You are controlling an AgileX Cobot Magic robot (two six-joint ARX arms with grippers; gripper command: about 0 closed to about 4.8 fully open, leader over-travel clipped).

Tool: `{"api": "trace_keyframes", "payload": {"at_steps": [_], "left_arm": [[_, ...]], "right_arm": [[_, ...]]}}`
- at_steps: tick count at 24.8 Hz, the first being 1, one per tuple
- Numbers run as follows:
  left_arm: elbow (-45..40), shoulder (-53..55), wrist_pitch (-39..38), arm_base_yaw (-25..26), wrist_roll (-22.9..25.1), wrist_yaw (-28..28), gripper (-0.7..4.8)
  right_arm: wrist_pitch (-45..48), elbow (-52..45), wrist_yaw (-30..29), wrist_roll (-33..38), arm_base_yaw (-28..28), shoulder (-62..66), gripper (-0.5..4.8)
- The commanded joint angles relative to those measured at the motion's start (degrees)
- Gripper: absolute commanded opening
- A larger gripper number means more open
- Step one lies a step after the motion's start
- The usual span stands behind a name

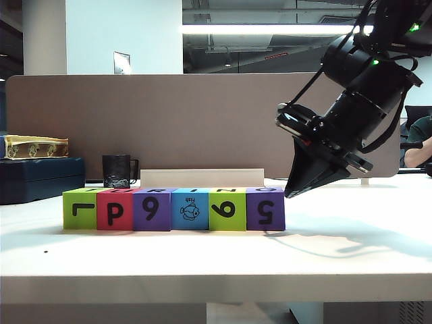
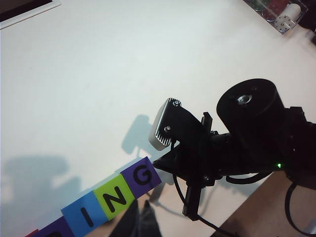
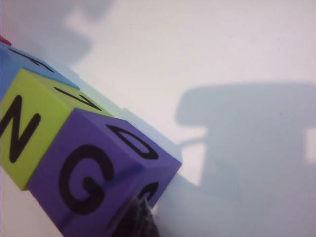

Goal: Select the appropriate blocks from the scattered letter blocks on the table and arrange them in a row to spell out "TURING".

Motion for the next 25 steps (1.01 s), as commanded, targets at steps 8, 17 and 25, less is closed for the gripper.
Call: {"api": "trace_keyframes", "payload": {"at_steps": [8,17,25], "left_arm": [[0.3,-1.1,-0.3,0.0,1.8,-4.8,-0.06],[0.3,-3.0,-0.5,4.1,2.6,-10.5,-0.06],[0.1,-3.0,-0.6,6.2,2.6,-13.1,-0.06]], "right_arm": [[-0.5,0.6,1.5,-0.2,-0.4,-2.2,-0.01],[-14.8,7.5,0.1,-1.2,0.0,-7.3,-0.01],[-22.8,13.3,-4.1,-1.9,0.7,-12.1,-0.01]]}}
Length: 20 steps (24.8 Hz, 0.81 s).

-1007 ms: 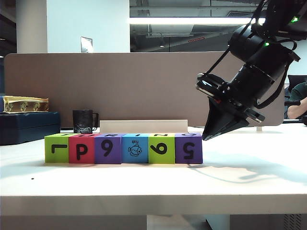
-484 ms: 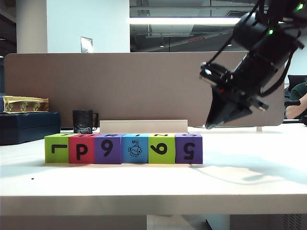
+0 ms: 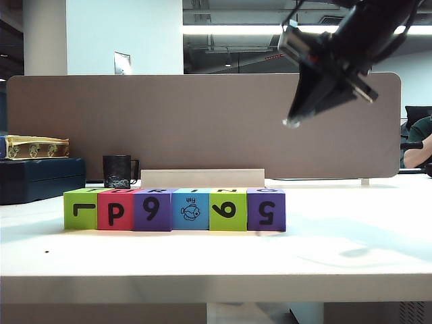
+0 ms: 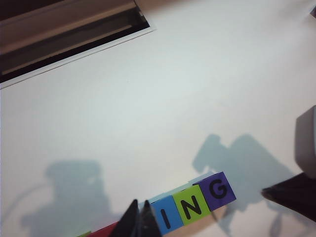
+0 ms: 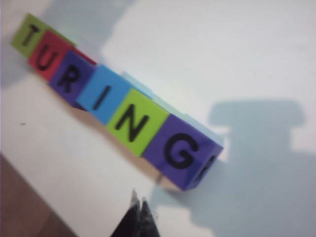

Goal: Select the appropriate blocks from the scattered letter blocks on the table and arrange them in a row to spell out "TURING".

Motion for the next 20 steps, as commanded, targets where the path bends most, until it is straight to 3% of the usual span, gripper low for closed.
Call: {"api": "trace_keyframes", "payload": {"at_steps": [1,13,20], "left_arm": [[-0.4,-0.3,-0.6,0.4,0.1,-3.6,-0.06],[-10.4,-1.0,-0.7,2.9,1.0,-4.5,-0.06],[-30.7,-6.0,-0.7,2.9,1.5,-4.7,-0.06]], "right_arm": [[-2.1,2.1,-1.5,-0.3,0.6,-2.9,-0.01],[-2.3,2.6,-1.6,-0.3,2.0,-9.4,-0.01],[-3.8,2.6,-1.7,-0.3,2.0,-10.1,-0.01]]}}
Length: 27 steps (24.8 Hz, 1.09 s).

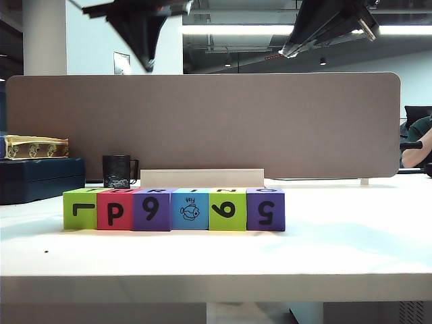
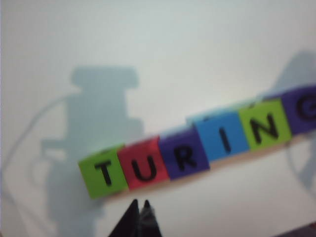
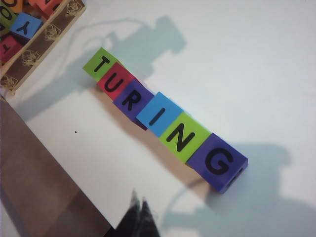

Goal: Select the appropriate blocks from the scattered letter blocks on the table and arrange them in a row to spell out "TURING".

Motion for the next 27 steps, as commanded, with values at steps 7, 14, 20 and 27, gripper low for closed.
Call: {"api": "trace_keyframes", "payload": {"at_steps": [7,14,20,27], "left_arm": [[-5.9,-1.5,-0.4,-0.3,0.4,-0.3,-0.06],[-5.9,-1.5,-0.3,-0.2,0.3,-0.3,-0.06],[-5.9,-1.5,0.2,-0.2,0.3,-0.3,-0.06],[-5.9,-1.5,5.1,-0.2,0.3,-0.3,-0.06]], "right_arm": [[0.2,0.0,-0.3,-0.2,0.0,-0.2,-0.01],[0.2,0.0,-0.1,-0.2,0.0,-0.2,-0.01],[0.2,0.0,0.0,-0.2,0.0,-0.2,-0.01],[0.2,0.0,0.0,-0.2,0.0,-0.2,-0.01]]}}
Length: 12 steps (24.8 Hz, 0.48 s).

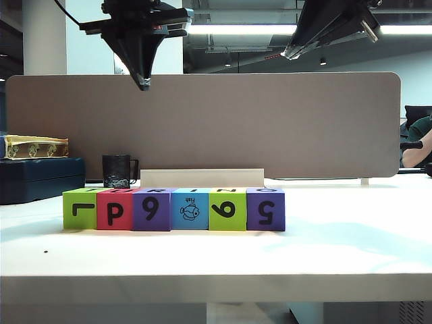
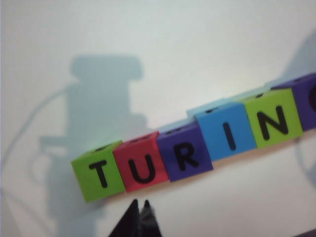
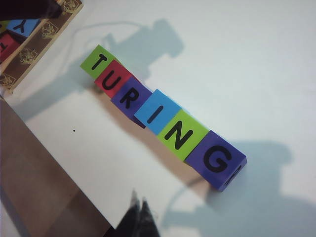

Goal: Select the appropriate blocks from the scattered letter blocks on the table and arrange them in a row to spell out "TURING".

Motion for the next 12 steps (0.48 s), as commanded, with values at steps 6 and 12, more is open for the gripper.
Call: {"api": "trace_keyframes", "payload": {"at_steps": [6,12], "left_arm": [[0.2,-0.4,8.1,0.0,0.2,-0.2,-0.06],[0.3,-0.7,11.9,0.0,0.7,-0.2,-0.06]], "right_arm": [[0.5,0.1,-0.1,-0.2,0.0,-0.2,-0.01],[0.5,0.1,-0.1,-0.2,0.0,-0.2,-0.01]]}}
